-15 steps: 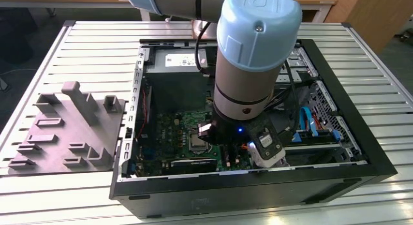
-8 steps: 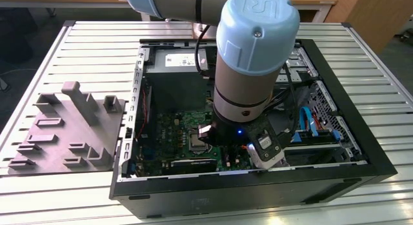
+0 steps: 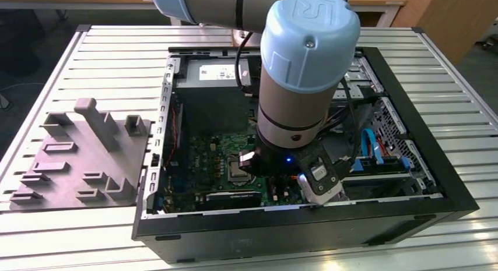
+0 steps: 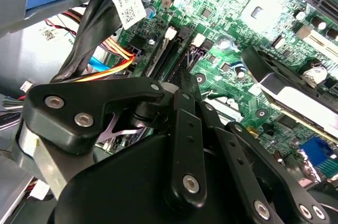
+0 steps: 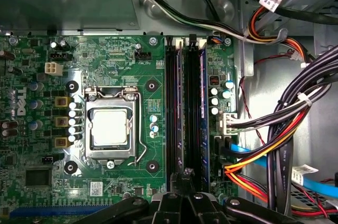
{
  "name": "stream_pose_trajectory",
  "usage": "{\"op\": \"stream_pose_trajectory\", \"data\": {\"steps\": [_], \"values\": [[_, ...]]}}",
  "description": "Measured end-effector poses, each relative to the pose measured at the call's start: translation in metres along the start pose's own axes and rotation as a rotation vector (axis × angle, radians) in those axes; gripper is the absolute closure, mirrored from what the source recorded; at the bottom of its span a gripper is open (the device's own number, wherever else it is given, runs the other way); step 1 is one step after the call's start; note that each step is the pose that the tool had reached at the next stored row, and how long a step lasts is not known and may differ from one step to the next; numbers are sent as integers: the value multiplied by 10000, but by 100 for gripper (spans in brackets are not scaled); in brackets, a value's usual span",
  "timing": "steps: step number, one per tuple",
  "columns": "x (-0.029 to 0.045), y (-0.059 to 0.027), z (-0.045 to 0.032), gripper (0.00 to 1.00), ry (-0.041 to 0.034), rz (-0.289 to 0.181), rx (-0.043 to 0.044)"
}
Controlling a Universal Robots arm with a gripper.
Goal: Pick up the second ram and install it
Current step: 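Press down the second ram until it locks into place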
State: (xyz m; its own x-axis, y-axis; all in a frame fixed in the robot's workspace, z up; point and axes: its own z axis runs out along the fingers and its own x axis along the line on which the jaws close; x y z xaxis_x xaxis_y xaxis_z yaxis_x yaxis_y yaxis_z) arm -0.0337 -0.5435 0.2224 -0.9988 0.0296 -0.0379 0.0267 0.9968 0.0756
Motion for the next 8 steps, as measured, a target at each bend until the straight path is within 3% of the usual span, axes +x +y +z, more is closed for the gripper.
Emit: {"op": "stream_pose_trajectory", "data": {"steps": [8], "values": [[1,-1,14,90,0,0,-2]]}}
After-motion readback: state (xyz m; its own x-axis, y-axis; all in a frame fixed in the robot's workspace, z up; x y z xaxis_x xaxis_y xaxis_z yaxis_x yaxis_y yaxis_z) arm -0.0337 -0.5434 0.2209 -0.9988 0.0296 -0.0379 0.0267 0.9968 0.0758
